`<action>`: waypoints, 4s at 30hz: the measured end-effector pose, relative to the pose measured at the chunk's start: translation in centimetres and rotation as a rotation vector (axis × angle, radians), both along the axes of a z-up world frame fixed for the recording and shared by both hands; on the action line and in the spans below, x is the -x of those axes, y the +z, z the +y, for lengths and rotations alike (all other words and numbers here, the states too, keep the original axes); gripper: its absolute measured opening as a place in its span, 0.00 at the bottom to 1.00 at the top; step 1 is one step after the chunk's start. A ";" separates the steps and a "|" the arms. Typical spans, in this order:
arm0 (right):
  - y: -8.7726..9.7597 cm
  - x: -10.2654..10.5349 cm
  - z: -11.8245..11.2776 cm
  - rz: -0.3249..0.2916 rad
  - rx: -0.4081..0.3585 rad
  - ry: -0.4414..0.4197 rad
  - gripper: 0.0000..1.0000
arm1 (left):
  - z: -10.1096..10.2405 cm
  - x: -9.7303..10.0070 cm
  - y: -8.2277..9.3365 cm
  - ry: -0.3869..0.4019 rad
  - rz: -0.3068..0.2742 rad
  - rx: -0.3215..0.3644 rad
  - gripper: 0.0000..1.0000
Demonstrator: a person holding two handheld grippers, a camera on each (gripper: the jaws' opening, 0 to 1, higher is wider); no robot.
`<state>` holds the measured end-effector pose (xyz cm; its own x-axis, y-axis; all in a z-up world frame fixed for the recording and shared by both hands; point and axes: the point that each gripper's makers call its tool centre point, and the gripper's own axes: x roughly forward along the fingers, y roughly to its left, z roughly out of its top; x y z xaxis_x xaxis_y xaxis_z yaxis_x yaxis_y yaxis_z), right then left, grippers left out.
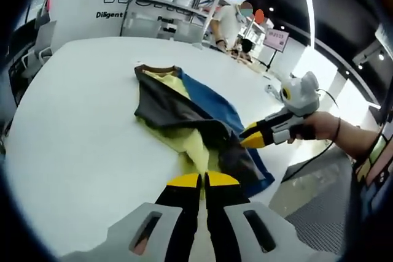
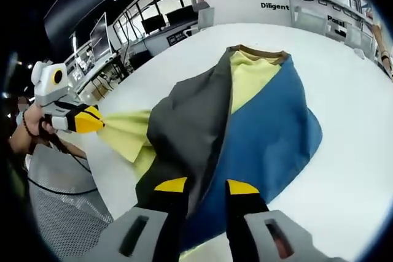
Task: Fold the garment on the visible template until the final outline fits inside the template.
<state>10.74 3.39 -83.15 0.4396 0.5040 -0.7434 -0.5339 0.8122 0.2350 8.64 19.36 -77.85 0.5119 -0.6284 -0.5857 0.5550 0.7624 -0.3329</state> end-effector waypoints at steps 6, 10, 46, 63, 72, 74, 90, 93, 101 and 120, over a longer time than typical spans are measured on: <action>0.5 0.6 -0.8 0.009 0.004 0.005 0.18 | 1.9 -0.3 -0.2 0.046 -0.001 -0.024 0.00; 0.8 1.2 -1.5 0.020 0.013 0.003 0.18 | 2.7 -0.5 -0.2 0.064 -0.002 -0.037 0.00; -2.3 9.4 -1.5 0.307 0.139 -0.078 0.08 | 3.3 0.2 -0.6 0.081 0.020 -0.039 0.00; -1.7 9.0 -3.2 0.301 0.113 -0.123 0.00 | 5.0 0.7 -1.4 0.112 0.047 -0.107 0.00; -1.1 8.5 -5.0 0.298 0.101 -0.170 0.00 | 6.8 1.3 -2.2 0.116 0.054 -0.202 0.00; -1.1 8.4 -5.5 0.297 0.108 -0.178 0.00 | 7.2 1.3 -2.4 0.126 0.060 -0.206 0.00; -0.9 8.5 -9.4 0.296 0.137 -0.254 0.00 | 10.5 3.6 -3.6 0.224 0.157 -0.255 0.00; -1.1 8.6 -9.6 0.294 0.160 -0.245 0.00 | 10.4 3.8 -3.8 0.228 0.175 -0.241 0.00; -1.3 8.7 -10.3 0.277 0.225 -0.223 0.00 | 10.4 4.9 -4.2 0.233 0.201 -0.272 0.00; -1.9 8.9 -10.5 0.278 0.286 -0.163 0.00 | 10.1 6.4 -5.1 0.148 0.222 -0.403 0.01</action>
<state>1.80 -7.13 -85.05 0.2595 0.2009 -0.9446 -0.3414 0.9340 0.1048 2.23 29.49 -82.91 0.4139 -0.2589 -0.8727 0.3800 0.9203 -0.0928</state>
